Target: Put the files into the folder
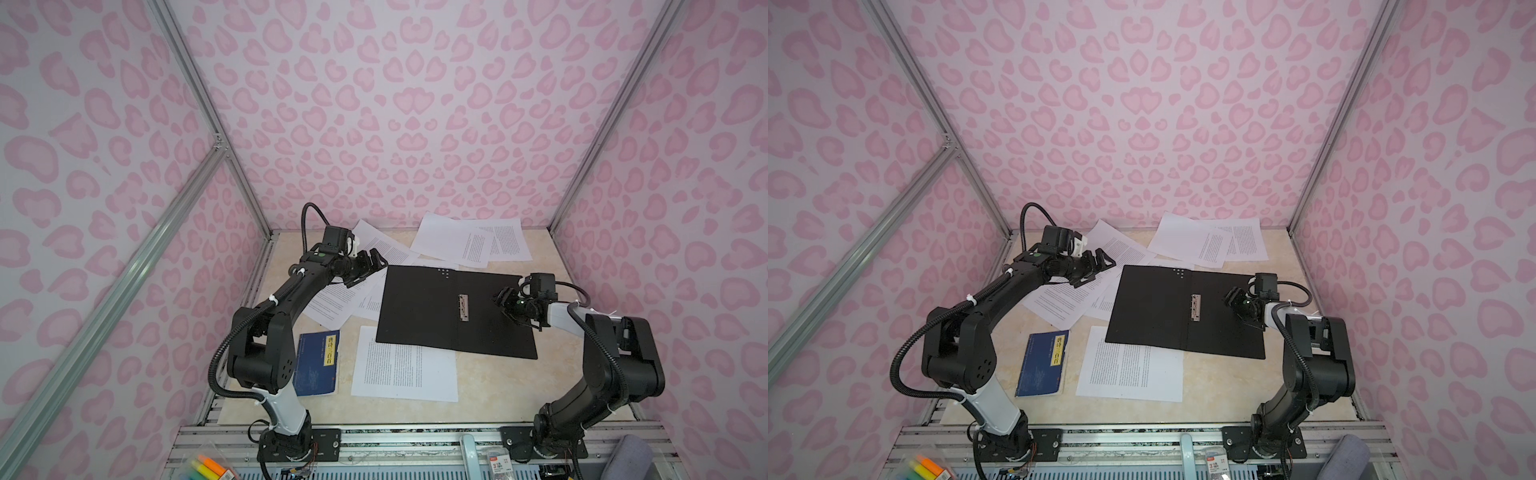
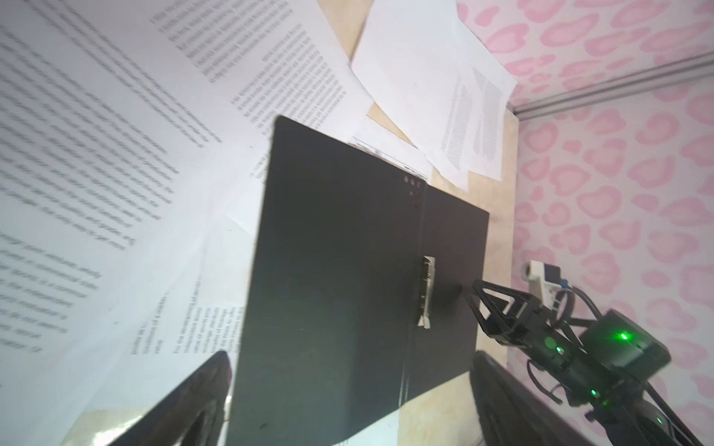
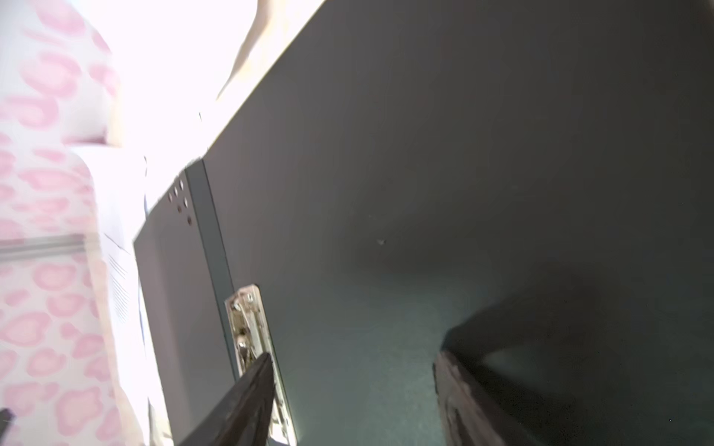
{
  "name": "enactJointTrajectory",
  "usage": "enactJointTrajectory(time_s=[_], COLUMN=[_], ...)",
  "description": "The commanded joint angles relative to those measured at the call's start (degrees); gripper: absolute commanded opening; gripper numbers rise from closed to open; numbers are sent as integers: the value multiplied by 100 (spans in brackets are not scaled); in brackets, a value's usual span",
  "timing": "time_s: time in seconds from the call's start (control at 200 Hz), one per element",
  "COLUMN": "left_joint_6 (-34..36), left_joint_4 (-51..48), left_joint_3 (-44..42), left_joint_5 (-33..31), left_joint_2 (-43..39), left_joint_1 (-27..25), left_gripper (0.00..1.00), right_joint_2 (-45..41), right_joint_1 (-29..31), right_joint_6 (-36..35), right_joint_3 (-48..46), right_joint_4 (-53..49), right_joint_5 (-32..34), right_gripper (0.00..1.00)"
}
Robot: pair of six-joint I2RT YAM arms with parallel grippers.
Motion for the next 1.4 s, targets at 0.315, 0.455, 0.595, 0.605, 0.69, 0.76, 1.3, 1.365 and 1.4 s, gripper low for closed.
enactJointTrajectory(time_s=[0.315,0.455,0.595,0.605,0.69,0.76,1.3,1.365,1.4], left_joint_6=[187,671,844,853,950,1036,962,921,905], left_joint_4=[-72,-227,-306,-317,-270,-350,-555,-522,-525], left_joint_3=[-615,-421,-9,40,204,378,-6,-122,-334], left_joint_5=[-995,-1465,-1279,-1293,-1360,-1265,-598,-499,-470], left_joint_2=[-197,289,970,1012,1214,1403,1534,1380,1290], left_joint_1=[1982,2319,2567,2561,2568,2568,2213,2110,2059], left_gripper=[98,97,97,97,97,97,98,98,98], right_joint_2=[-591,-785,-500,-457,-64,285,2663,2994,3175], right_joint_1=[-627,429,1513,1583,2151,2483,3731,3795,3803], right_joint_6=[-212,-565,-776,-780,-801,-732,-247,-210,-192], right_joint_3=[33,696,1277,1320,1689,1964,4284,4743,4987], right_joint_4=[-953,-1097,-1036,-1028,-926,-775,-701,-827,-894], right_joint_5=[799,837,797,786,665,434,-111,-120,-117], right_gripper=[71,81,87,87,88,90,99,94,93])
